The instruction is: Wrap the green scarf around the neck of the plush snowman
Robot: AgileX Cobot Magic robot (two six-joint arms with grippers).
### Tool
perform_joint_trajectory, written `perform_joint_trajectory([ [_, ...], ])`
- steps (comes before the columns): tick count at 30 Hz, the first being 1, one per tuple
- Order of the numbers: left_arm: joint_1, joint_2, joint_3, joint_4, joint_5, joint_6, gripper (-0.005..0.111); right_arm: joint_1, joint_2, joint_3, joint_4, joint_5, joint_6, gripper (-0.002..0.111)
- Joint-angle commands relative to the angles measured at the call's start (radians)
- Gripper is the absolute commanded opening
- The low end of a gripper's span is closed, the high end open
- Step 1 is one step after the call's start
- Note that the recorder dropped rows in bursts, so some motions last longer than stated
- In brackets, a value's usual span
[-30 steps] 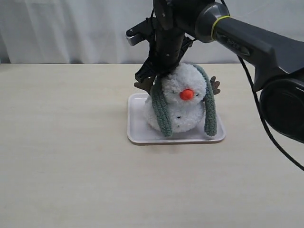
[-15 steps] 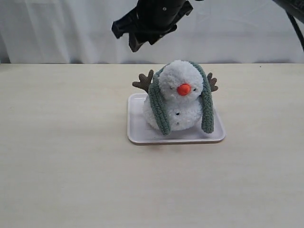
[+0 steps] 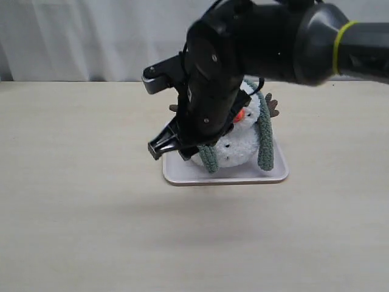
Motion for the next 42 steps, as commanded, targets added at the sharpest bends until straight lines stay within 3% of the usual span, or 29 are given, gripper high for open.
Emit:
perform_joint_trajectory([
  [1, -0.007, -0.002, 0.002, -0.005, -0.012, 0.001, 0.000, 0.003, -0.050, 0.177, -0.108, -0.219, 0.125, 0.047],
  [6, -0.007, -0.002, 0.002, -0.005, -0.012, 0.001, 0.000, 0.001, -0.008, 0.251, -0.330, -0.304, 0.349, 0.061],
  [11, -0.007, -0.002, 0.002, -0.005, -0.012, 0.001, 0.000, 0.001, 0.036, 0.251, -0.421, -0.340, 0.429, 0.058],
  [17, -0.007, -0.002, 0.002, -0.005, -0.012, 0.001, 0.000, 0.003, 0.079, 0.251, -0.398, -0.392, 0.434, 0.050],
  [22, -0.007, -0.002, 0.002, -0.005, -0.012, 0.001, 0.000, 0.001, 0.113, 0.251, -0.443, -0.373, 0.471, 0.033],
  [29, -0.007, -0.002, 0.002, -0.005, -0.012, 0.001, 0.000, 0.001, 0.141, 0.251, -0.443, -0.384, 0.478, 0.031],
  [34, -0.007, -0.002, 0.002, -0.005, -0.012, 0.001, 0.000, 0.001, 0.129, 0.251, -0.462, -0.330, 0.466, 0.004],
  [42, -0.007, -0.002, 0.002, -0.005, -0.012, 0.001, 0.000, 0.003, 0.045, 0.251, -0.467, -0.175, 0.405, 0.004],
])
